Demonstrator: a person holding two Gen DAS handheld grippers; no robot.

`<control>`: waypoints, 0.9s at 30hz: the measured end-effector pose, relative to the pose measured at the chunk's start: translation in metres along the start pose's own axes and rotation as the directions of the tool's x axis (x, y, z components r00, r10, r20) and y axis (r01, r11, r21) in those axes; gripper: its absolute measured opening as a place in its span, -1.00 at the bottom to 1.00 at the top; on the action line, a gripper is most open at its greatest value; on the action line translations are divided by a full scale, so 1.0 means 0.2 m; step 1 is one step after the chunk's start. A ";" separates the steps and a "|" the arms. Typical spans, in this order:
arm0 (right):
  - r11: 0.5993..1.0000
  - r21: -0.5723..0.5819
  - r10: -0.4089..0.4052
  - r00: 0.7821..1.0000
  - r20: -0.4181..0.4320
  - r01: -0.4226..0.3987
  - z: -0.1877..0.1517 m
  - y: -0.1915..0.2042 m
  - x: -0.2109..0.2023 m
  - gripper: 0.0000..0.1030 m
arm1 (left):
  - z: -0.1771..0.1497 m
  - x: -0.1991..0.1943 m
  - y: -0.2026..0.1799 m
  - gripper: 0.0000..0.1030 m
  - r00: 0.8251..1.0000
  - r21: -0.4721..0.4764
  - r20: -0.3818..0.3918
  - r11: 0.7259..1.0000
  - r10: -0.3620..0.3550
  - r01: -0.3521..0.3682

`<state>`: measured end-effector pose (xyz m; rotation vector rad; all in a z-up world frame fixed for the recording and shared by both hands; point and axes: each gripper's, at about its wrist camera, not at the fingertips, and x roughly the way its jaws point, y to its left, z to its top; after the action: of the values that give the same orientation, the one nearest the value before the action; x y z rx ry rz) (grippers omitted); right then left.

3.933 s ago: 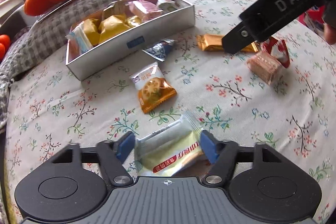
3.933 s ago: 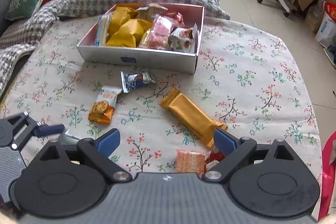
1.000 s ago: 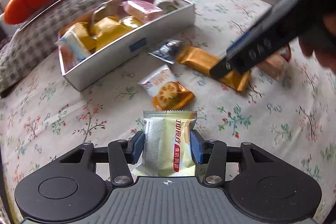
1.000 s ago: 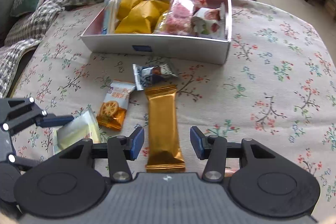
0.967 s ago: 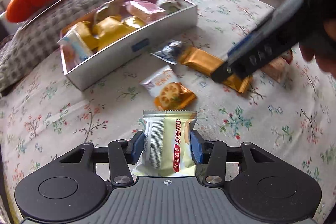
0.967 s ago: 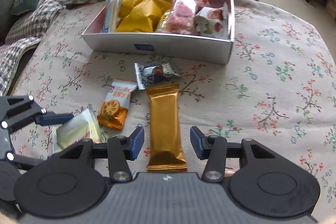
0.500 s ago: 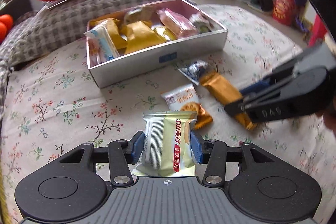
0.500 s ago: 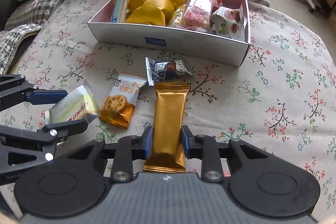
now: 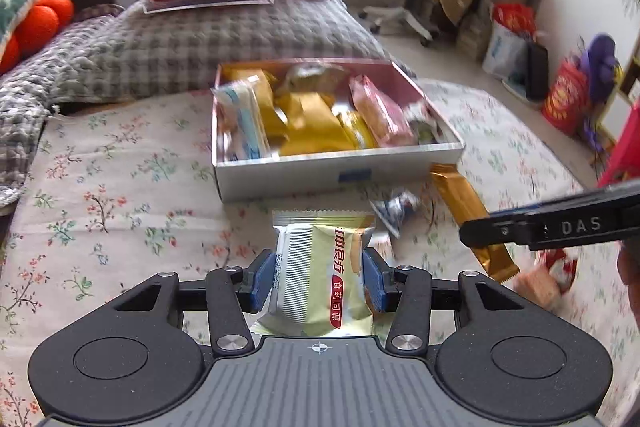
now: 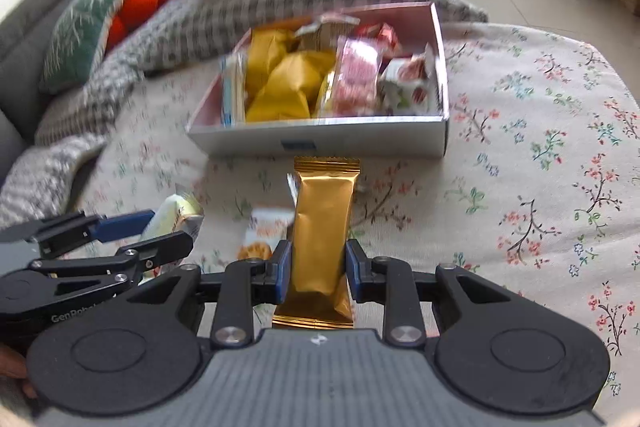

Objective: Organize snacks
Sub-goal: 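Carry both packets into the box and open both tools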

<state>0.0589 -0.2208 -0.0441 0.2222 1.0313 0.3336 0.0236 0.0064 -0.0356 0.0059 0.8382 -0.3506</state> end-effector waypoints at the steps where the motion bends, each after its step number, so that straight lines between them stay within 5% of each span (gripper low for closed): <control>1: 1.000 0.012 0.002 1.000 0.010 -0.002 0.01 -0.01 -0.01 -0.50 | 0.01 0.00 0.01 -0.13 1.000 -0.012 0.007 1.000 0.003 -0.003; 15: 0.988 0.153 0.003 0.990 0.142 -0.025 0.14 -0.17 -0.08 -0.51 | 0.23 0.01 0.09 -0.13 0.992 -0.154 0.127 0.988 0.018 0.002; 27: 0.977 0.195 0.045 0.982 0.185 -0.081 0.28 -0.21 0.05 -0.50 | 0.43 0.22 0.16 -0.13 0.991 -0.216 0.132 0.976 0.011 0.018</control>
<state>0.1184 -0.2567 -0.0377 0.4616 0.8803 0.2608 0.1235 0.0107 -0.0141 -0.2199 0.7410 -0.2586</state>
